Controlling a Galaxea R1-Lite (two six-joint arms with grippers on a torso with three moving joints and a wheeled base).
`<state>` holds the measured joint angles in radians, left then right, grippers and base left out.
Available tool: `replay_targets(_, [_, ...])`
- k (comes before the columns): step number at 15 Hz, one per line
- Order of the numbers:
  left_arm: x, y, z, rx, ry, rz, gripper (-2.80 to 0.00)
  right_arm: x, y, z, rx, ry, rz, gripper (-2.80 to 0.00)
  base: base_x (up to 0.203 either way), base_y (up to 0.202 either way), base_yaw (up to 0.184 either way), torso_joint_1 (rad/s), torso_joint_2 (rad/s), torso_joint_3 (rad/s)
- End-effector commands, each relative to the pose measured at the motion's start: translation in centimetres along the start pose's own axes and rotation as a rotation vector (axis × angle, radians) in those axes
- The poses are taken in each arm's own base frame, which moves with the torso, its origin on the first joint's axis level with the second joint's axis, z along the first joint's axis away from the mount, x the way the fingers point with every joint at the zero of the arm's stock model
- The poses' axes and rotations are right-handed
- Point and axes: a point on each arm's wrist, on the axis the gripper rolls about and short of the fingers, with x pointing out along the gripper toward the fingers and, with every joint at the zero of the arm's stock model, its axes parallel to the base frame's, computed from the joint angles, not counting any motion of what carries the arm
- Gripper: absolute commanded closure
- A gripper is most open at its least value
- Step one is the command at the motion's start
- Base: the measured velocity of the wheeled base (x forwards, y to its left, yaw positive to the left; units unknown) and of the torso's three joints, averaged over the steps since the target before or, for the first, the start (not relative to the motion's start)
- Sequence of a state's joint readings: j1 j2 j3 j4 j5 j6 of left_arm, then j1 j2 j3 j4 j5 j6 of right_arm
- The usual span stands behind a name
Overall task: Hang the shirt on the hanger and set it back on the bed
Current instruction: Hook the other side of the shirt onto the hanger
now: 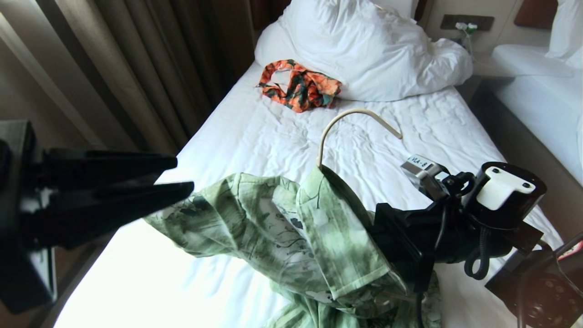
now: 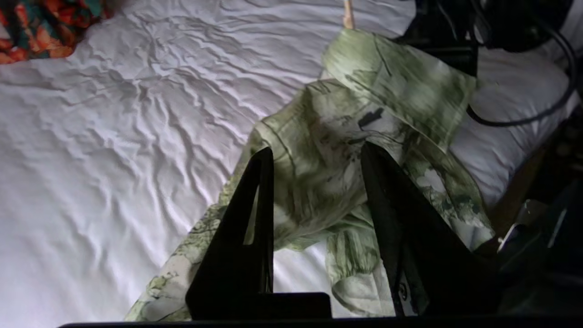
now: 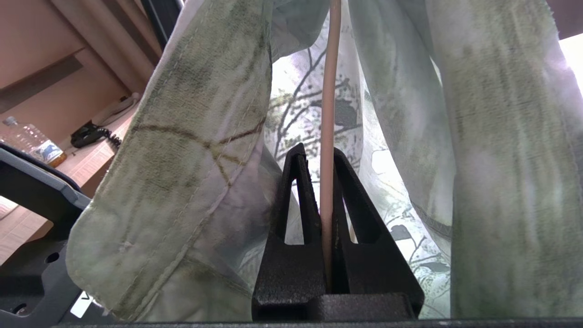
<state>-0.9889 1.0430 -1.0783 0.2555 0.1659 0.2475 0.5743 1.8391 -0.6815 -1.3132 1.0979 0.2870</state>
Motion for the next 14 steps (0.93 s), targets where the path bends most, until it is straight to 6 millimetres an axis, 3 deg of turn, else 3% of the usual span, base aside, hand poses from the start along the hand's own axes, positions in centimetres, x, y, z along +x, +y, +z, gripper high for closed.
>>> replay_targets(1, [0.1, -0.3, -0.7, 0.062, 0.036, -0.088, -2.80, 0.0, 0.1, -0.1, 0.002, 0.003, 0.010, 0.00, 0.000, 0.000, 0.000, 0.000, 0.00, 0.000])
replay_targets(4, [2.2, 0.1, -0.9, 0.172, 0.086, -0.124, -2.80, 0.2, 0.7, -0.6, 0.016, 0.013, 0.022, 0.00, 0.000, 0.000, 0.000, 0.000, 0.00, 0.000])
replay_targets(6, [3.1, 0.8, -0.3, 0.170, 0.093, -0.105, -2.80, 0.2, 1.1, -0.5, 0.006, 0.013, 0.031, 0.00, 0.000, 0.000, 0.000, 0.000, 0.00, 0.000])
replay_targets(10, [3.6, 0.4, -1.2, 0.190, 0.132, -0.136, -2.80, 0.1, 1.4, -0.2, -0.011, 0.006, 0.034, 0.00, 0.000, 0.000, 0.000, 0.000, 0.00, 0.000])
replay_targets(14, [5.9, 0.2, -1.3, 0.186, 0.120, -0.151, -2.80, 0.0, 2.0, -0.5, -0.009, 0.013, 0.038, 0.00, 0.000, 0.000, 0.000, 0.000, 0.00, 0.000])
